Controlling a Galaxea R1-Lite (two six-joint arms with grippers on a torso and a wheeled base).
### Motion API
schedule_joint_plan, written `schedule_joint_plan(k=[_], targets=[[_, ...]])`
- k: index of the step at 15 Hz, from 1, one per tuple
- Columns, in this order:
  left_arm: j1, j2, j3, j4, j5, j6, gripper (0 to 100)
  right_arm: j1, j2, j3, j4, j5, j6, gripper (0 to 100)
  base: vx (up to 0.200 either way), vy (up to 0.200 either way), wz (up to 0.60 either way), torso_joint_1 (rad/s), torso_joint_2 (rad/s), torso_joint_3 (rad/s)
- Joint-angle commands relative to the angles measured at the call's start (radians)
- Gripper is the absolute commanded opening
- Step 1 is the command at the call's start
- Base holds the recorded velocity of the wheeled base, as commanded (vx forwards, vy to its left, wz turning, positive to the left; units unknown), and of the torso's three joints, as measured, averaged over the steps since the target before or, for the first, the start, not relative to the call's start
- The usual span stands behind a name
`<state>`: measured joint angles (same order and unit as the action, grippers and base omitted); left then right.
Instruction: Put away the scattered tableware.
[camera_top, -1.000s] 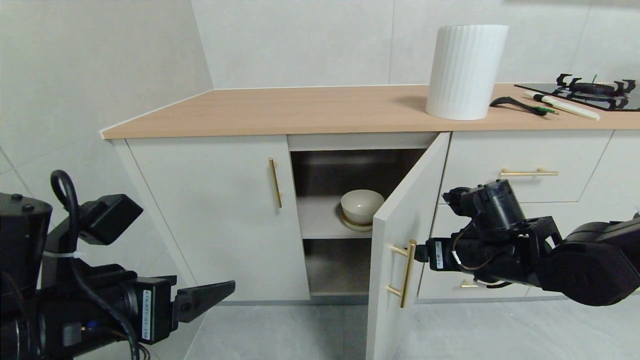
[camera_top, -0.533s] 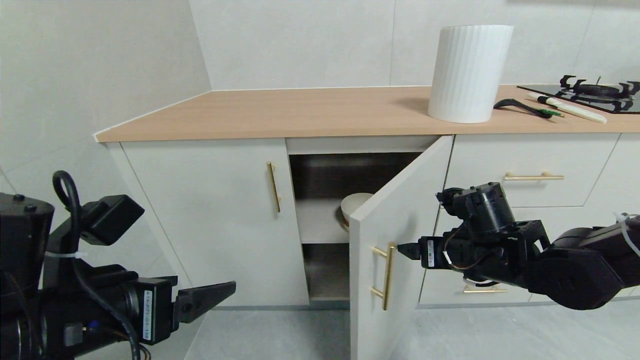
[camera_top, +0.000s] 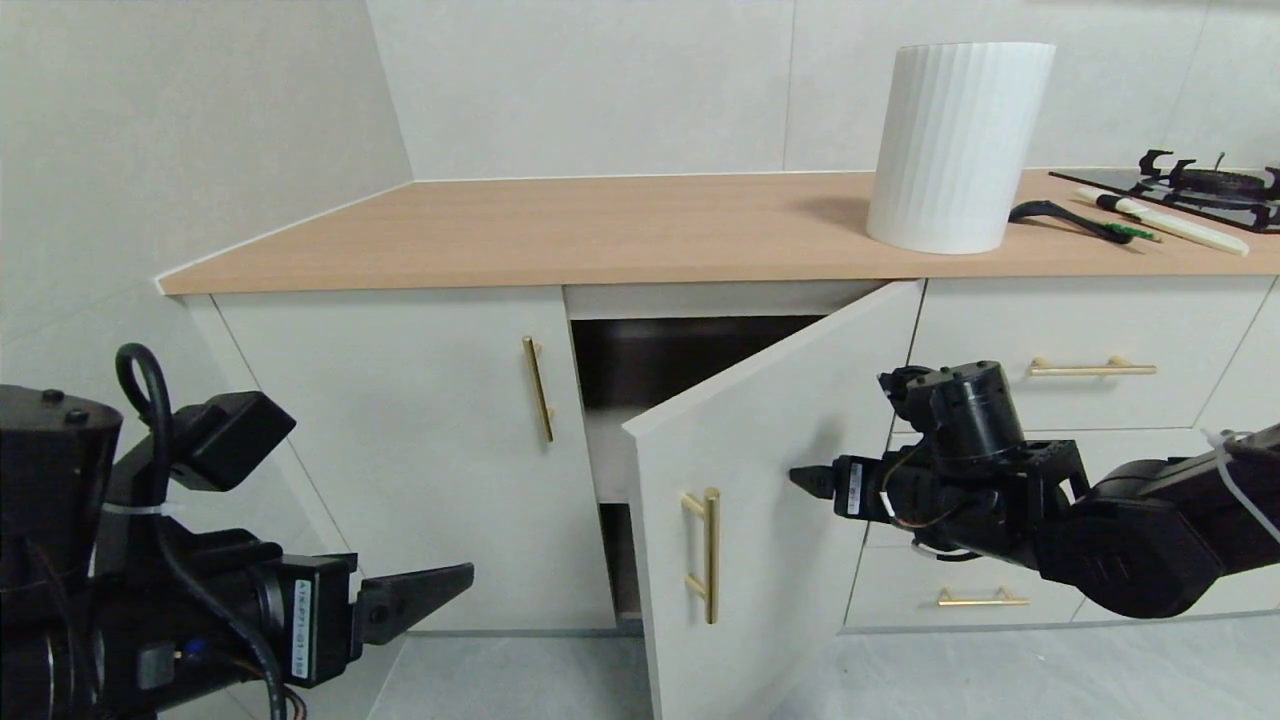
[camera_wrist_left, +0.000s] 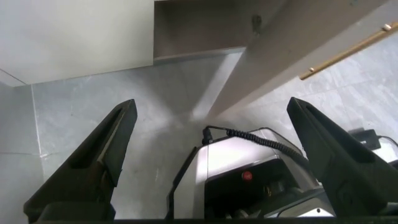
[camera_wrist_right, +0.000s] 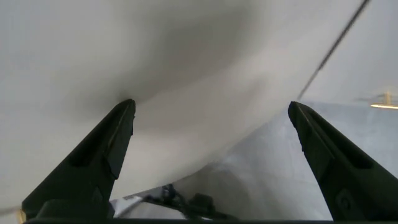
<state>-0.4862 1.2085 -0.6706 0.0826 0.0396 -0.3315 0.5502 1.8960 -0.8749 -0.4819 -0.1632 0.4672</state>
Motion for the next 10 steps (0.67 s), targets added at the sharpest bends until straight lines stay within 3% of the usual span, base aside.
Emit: schedule_joint_plan(k=[1, 5, 10], targets=[[0.0, 0.002, 0.0, 0.0, 0.0, 0.0, 100, 0.0, 0.017, -0.004, -0.017, -0.001, 0.011, 100, 0.0, 0.0, 0.0, 0.0, 0.0, 0.0], [0.0, 0.002, 0.0, 0.0, 0.0, 0.0, 100, -0.001, 0.094, -0.015, -0.192, -0.052, 0.057, 100, 0.0, 0.0, 0.0, 0.0, 0.0, 0.0], [0.0, 0.002, 0.0, 0.0, 0.0, 0.0, 100, -0.004, 0.158, -0.088, -0.23, -0.16, 0.111, 100, 0.0, 0.0, 0.0, 0.0, 0.0, 0.0]])
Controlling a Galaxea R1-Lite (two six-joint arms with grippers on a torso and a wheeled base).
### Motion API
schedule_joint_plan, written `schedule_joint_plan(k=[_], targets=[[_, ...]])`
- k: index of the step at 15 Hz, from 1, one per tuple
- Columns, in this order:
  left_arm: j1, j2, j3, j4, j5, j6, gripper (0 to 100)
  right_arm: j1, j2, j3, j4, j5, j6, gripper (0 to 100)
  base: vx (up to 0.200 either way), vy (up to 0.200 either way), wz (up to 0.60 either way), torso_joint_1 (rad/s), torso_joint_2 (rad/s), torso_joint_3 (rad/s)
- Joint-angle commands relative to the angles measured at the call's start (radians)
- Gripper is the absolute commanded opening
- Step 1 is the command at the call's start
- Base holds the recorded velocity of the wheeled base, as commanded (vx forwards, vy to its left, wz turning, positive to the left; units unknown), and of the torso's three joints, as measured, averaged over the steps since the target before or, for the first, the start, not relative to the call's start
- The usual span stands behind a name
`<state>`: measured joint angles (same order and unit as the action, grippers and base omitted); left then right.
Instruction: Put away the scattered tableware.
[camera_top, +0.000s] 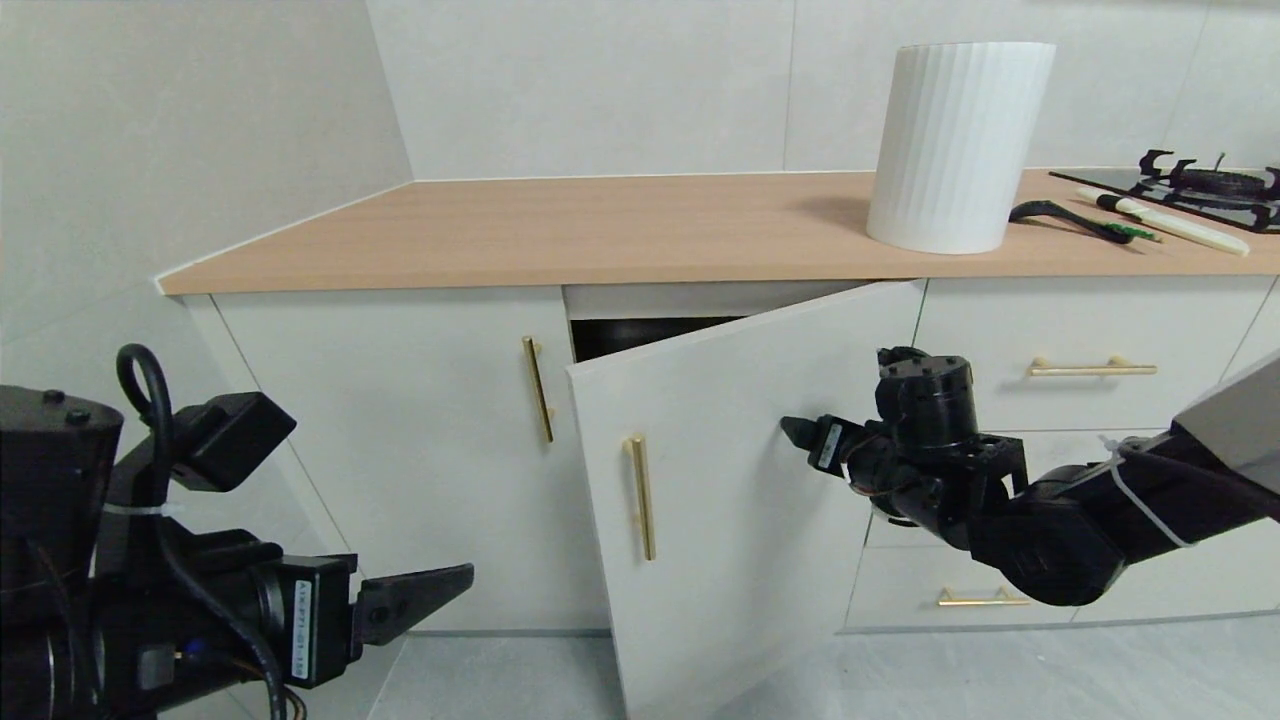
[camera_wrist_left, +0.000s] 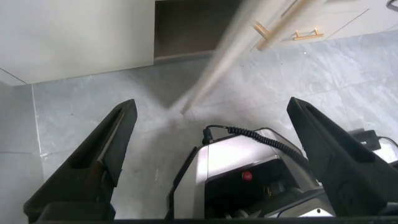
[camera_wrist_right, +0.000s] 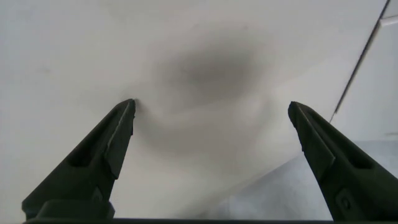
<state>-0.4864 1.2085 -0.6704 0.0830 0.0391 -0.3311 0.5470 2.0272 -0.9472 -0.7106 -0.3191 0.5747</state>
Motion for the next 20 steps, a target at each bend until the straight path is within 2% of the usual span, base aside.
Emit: schedule_joint_plan(k=[1, 7, 14, 17, 20], targets=[[0.0, 0.002, 0.0, 0.0, 0.001, 0.0, 100, -0.002, 0.031, -0.024, -0.001, -0.006, 0.007, 100, 0.0, 0.0, 0.0, 0.0, 0.0, 0.0], [0.0, 0.002, 0.0, 0.0, 0.001, -0.002, 100, -0.018, 0.084, -0.1, -0.001, -0.103, 0.047, 100, 0.0, 0.0, 0.0, 0.0, 0.0, 0.0], [0.0, 0.003, 0.0, 0.0, 0.001, -0.002, 100, -0.042, 0.125, -0.16, -0.001, -0.169, 0.048, 100, 0.0, 0.0, 0.0, 0.0, 0.0, 0.0], [0.0, 0.006, 0.0, 0.0, 0.001, -0.002, 100, -0.058, 0.168, -0.209, -0.001, -0.239, 0.047, 100, 0.0, 0.0, 0.0, 0.0, 0.0, 0.0], [0.0, 0.006, 0.0, 0.0, 0.001, -0.002, 100, -0.064, 0.172, -0.22, -0.001, -0.245, 0.047, 100, 0.0, 0.0, 0.0, 0.0, 0.0, 0.0]])
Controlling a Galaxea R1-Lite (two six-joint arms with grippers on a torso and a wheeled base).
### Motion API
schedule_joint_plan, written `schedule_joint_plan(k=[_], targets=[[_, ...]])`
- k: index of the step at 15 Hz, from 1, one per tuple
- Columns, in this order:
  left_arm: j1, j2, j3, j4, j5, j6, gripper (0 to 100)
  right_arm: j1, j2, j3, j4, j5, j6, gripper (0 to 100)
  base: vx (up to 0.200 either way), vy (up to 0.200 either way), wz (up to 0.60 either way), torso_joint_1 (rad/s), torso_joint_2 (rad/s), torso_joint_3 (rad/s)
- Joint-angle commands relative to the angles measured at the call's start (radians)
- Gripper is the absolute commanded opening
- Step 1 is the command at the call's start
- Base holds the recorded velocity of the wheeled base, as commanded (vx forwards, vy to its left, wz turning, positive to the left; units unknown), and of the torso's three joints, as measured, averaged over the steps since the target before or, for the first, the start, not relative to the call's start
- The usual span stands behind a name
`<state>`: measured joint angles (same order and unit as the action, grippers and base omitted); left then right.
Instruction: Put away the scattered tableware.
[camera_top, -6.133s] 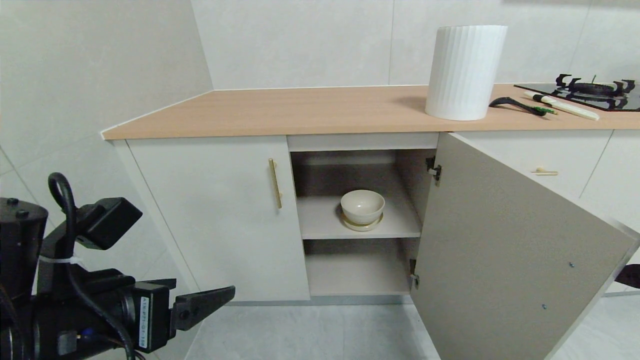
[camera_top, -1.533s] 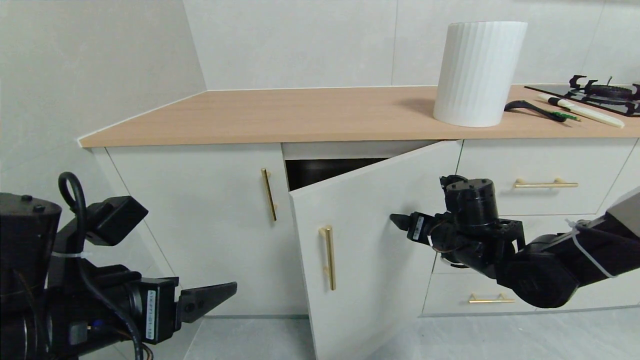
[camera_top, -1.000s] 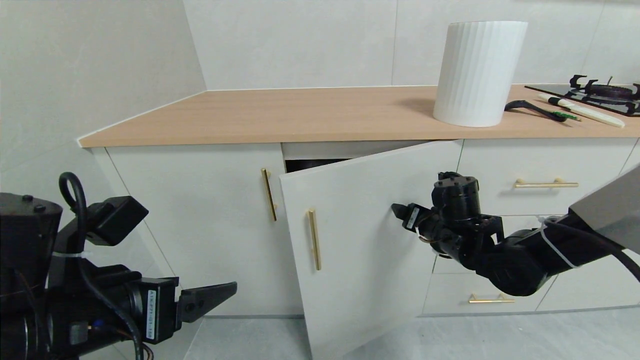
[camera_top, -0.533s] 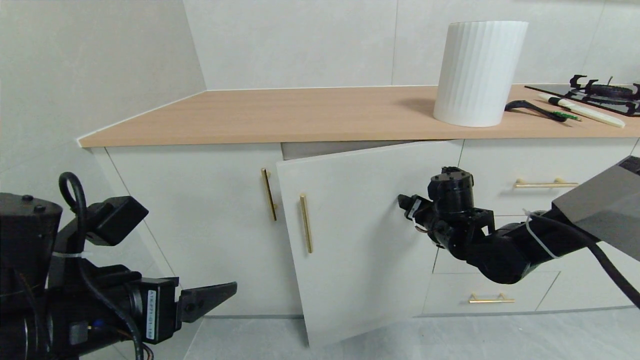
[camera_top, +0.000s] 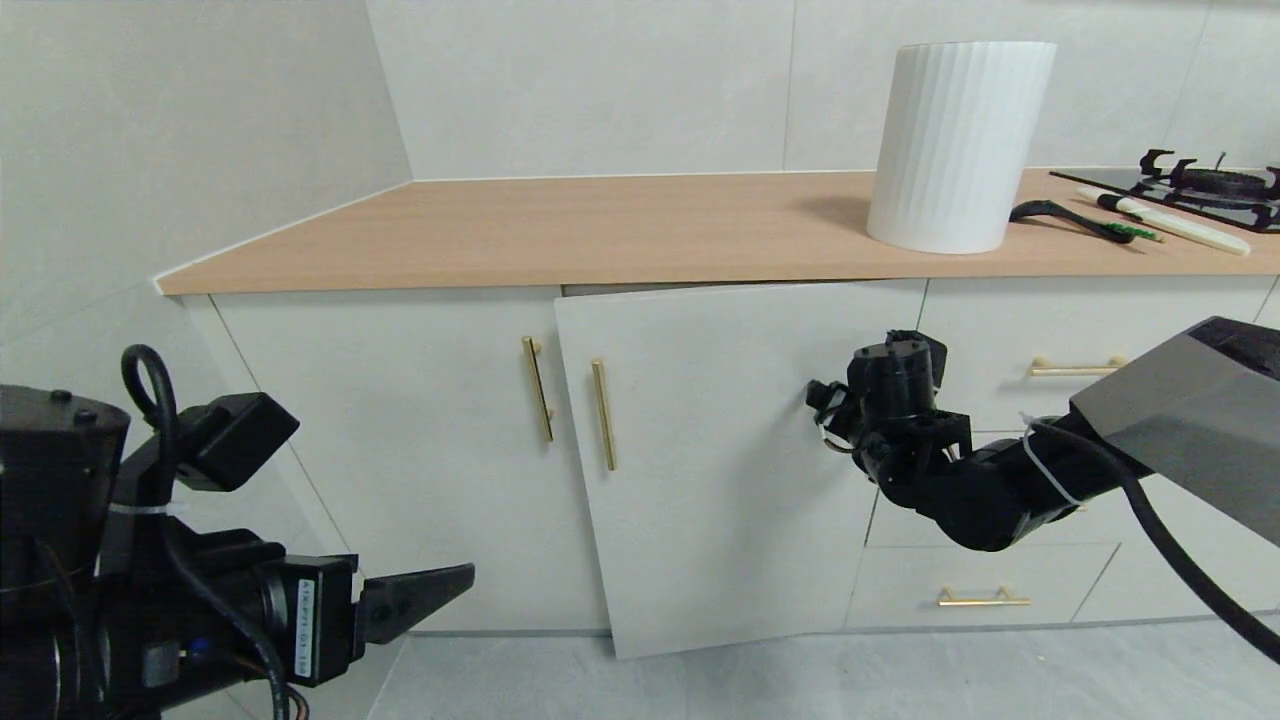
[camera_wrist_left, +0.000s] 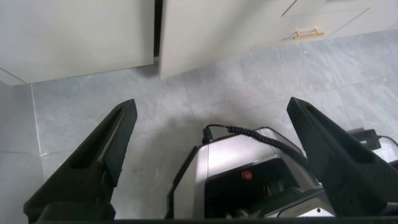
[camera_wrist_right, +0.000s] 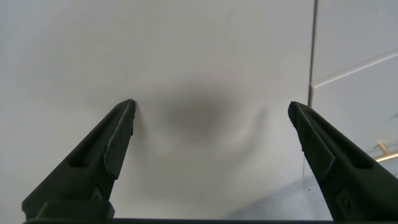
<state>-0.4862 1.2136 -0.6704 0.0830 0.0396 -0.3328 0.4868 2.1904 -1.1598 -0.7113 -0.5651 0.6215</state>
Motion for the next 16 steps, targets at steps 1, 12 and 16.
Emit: schedule_joint_plan(k=[1, 12, 16], targets=[[0.0, 0.001, 0.0, 0.0, 0.0, 0.0, 100, -0.007, 0.019, -0.015, 0.0, -0.01, -0.002, 100, 0.0, 0.0, 0.0, 0.0, 0.0, 0.0], [0.0, 0.001, 0.0, 0.0, 0.0, 0.0, 100, -0.031, 0.06, -0.061, 0.001, -0.084, -0.009, 100, 0.0, 0.0, 0.0, 0.0, 0.0, 0.0], [0.0, 0.001, 0.0, 0.0, 0.0, 0.0, 100, -0.027, 0.02, -0.034, 0.003, -0.07, -0.009, 100, 0.0, 0.0, 0.0, 0.0, 0.0, 0.0]])
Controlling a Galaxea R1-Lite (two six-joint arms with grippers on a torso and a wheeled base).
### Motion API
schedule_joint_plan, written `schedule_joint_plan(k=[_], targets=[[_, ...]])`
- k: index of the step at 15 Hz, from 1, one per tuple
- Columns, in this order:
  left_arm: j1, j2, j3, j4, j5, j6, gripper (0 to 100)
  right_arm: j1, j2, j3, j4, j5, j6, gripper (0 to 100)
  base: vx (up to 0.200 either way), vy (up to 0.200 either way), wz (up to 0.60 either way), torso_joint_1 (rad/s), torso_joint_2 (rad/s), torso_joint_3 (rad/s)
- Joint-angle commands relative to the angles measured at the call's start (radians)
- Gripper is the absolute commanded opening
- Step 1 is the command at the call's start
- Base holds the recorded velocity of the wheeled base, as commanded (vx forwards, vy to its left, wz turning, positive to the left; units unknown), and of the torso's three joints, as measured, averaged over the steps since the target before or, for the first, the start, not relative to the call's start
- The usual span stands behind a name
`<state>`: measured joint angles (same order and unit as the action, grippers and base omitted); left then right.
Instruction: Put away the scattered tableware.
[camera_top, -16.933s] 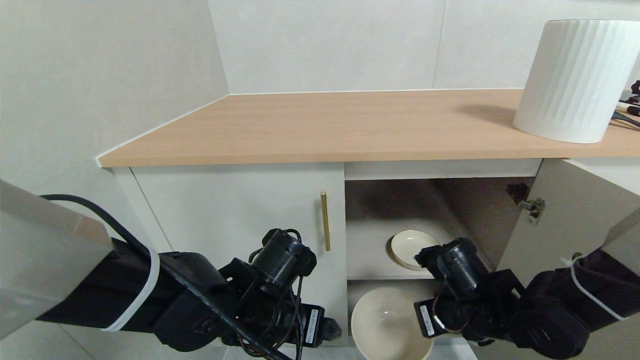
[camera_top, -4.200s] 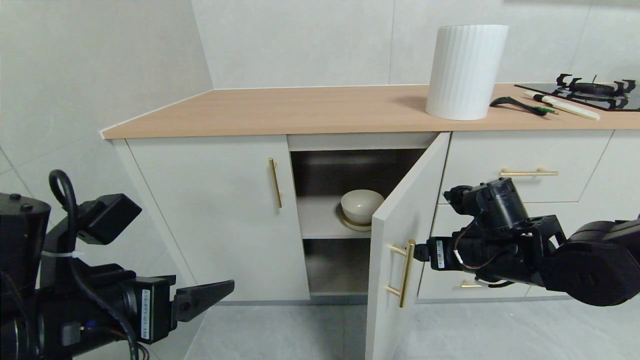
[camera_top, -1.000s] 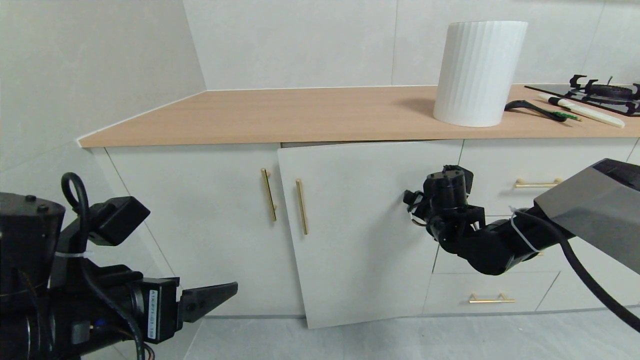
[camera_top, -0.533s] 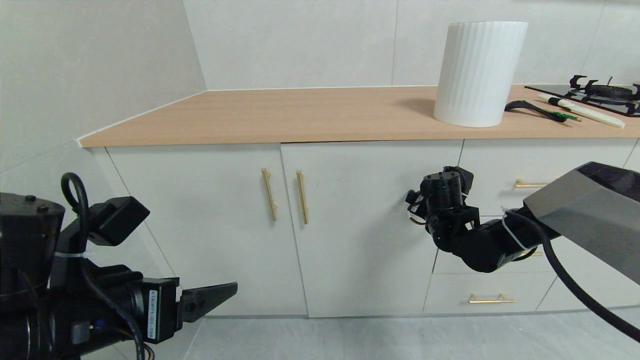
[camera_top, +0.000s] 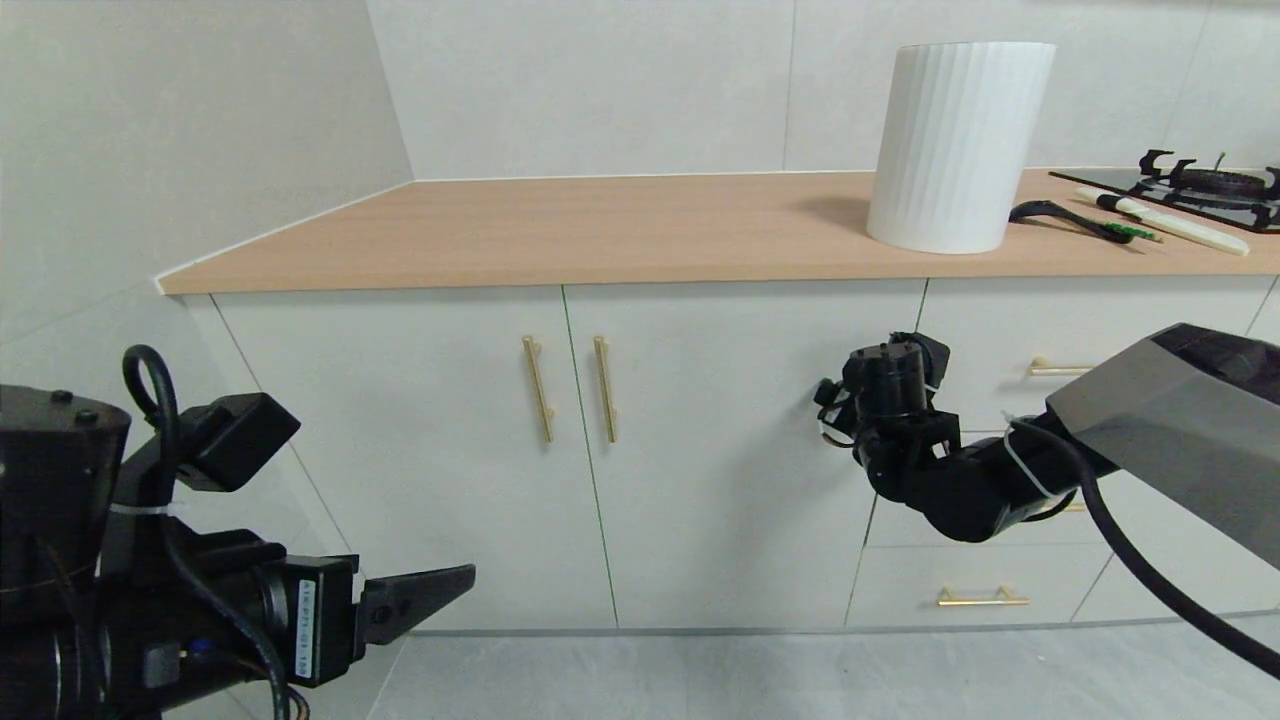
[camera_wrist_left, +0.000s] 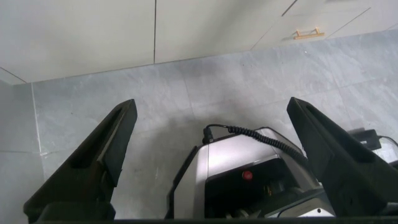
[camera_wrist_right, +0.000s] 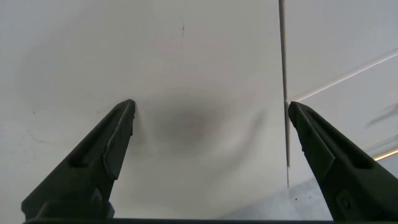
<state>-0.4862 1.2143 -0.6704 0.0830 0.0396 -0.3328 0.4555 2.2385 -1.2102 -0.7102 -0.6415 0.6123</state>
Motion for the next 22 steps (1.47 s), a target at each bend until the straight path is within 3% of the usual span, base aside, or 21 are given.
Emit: schedule_joint_plan(k=[1, 4, 7, 9, 13, 15, 18, 22], targets=[[0.0, 0.001, 0.0, 0.0, 0.0, 0.0, 100, 0.008, -0.056, 0.044, 0.002, 0.028, 0.001, 100, 0.0, 0.0, 0.0, 0.0, 0.0, 0.0], [0.0, -0.001, 0.0, 0.0, 0.0, 0.0, 100, 0.031, -0.152, 0.166, 0.003, 0.157, 0.001, 100, 0.0, 0.0, 0.0, 0.0, 0.0, 0.0], [0.0, -0.002, 0.0, 0.0, 0.0, 0.0, 100, 0.055, -0.329, 0.39, 0.011, 0.442, -0.054, 100, 0.0, 0.0, 0.0, 0.0, 0.0, 0.0], [0.0, -0.004, 0.0, 0.0, 0.002, 0.0, 100, 0.057, -0.399, 0.445, 0.012, 0.539, -0.062, 100, 0.0, 0.0, 0.0, 0.0, 0.0, 0.0], [0.0, -0.025, -0.001, -0.002, 0.005, 0.001, 100, 0.055, -0.47, 0.483, 0.012, 0.534, -0.106, 100, 0.0, 0.0, 0.0, 0.0, 0.0, 0.0], [0.0, -0.058, -0.009, -0.009, 0.006, 0.018, 100, 0.037, -0.583, 0.544, 0.031, 0.522, -0.155, 100, 0.0, 0.0, 0.0, 0.0, 0.0, 0.0], [0.02, -0.121, -0.008, -0.078, 0.048, 0.04, 100, -0.008, -0.873, 0.612, 0.178, 0.448, -0.241, 100, 0.0, 0.0, 0.0, 0.0, 0.0, 0.0], [0.077, -0.338, 0.029, -0.088, 0.111, 0.126, 100, -0.018, -1.372, 0.653, 0.442, 0.445, -0.379, 100, 0.0, 0.0, 0.0, 0.0, 0.0, 0.0]])
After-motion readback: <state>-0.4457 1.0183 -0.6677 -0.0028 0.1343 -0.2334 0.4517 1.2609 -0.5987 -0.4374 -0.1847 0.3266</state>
